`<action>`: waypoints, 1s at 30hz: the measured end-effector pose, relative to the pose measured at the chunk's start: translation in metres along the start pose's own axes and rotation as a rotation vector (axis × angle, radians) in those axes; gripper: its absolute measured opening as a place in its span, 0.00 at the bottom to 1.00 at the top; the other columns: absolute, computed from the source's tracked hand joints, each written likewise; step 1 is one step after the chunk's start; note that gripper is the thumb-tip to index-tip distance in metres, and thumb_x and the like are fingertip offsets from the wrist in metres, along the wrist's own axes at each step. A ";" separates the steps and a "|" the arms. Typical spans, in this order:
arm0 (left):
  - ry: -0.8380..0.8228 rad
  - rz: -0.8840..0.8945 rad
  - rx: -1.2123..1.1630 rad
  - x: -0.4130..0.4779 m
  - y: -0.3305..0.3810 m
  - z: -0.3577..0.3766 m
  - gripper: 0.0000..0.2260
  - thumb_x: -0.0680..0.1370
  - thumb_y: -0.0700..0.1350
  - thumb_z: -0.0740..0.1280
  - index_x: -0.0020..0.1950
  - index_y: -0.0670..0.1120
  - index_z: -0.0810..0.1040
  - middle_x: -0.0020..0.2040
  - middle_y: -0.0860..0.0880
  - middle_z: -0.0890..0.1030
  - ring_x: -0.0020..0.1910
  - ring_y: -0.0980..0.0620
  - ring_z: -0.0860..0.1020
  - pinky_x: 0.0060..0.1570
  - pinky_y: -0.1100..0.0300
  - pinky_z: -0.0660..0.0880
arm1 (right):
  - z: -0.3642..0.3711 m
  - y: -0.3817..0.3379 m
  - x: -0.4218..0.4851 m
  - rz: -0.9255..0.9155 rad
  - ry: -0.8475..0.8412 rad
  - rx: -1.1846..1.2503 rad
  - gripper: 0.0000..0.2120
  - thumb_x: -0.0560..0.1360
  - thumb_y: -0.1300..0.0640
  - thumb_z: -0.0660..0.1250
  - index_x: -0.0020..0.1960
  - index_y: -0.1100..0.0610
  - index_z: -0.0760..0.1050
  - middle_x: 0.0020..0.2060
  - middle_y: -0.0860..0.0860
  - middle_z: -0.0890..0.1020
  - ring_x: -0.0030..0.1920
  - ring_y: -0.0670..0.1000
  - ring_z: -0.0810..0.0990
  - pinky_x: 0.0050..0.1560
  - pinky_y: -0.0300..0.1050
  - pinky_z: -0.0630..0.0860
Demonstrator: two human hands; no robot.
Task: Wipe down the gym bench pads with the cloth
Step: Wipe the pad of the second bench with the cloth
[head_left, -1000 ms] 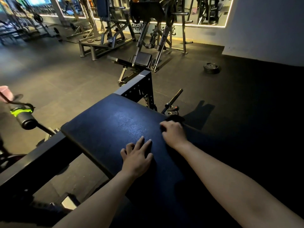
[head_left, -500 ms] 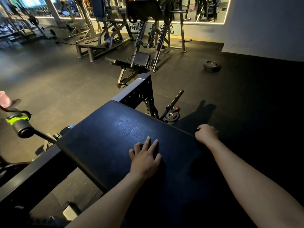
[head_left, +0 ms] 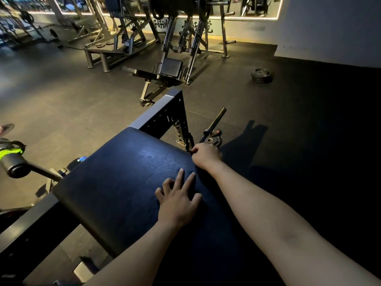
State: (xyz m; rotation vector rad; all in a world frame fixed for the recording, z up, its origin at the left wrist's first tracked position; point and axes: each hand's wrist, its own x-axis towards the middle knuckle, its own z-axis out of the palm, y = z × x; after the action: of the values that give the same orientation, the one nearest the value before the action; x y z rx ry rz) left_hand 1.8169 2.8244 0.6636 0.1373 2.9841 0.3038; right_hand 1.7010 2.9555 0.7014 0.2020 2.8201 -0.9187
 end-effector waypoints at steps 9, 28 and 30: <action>-0.037 0.004 -0.020 0.009 0.017 -0.007 0.27 0.78 0.62 0.55 0.78 0.64 0.54 0.82 0.50 0.51 0.75 0.43 0.51 0.69 0.43 0.52 | -0.064 0.112 -0.039 0.435 -0.107 -0.115 0.21 0.75 0.51 0.60 0.63 0.61 0.76 0.59 0.60 0.78 0.57 0.62 0.78 0.60 0.56 0.76; -0.102 0.352 -0.043 0.054 0.027 0.001 0.25 0.81 0.61 0.52 0.79 0.64 0.53 0.82 0.51 0.49 0.74 0.44 0.49 0.70 0.43 0.52 | -0.036 0.065 -0.031 0.340 -0.064 -0.114 0.15 0.78 0.50 0.61 0.61 0.46 0.80 0.62 0.53 0.79 0.62 0.60 0.76 0.63 0.56 0.74; -0.098 0.365 -0.058 0.054 0.027 -0.001 0.25 0.81 0.61 0.52 0.79 0.63 0.53 0.82 0.51 0.50 0.75 0.43 0.49 0.70 0.42 0.52 | -0.046 0.087 -0.049 0.407 -0.029 -0.158 0.13 0.78 0.51 0.62 0.58 0.46 0.82 0.60 0.53 0.80 0.59 0.59 0.77 0.61 0.55 0.75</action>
State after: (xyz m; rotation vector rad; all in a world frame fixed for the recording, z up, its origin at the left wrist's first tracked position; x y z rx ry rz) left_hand 1.7660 2.8563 0.6632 0.6722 2.8353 0.4080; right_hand 1.7593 3.0486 0.6985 0.7013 2.6579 -0.5998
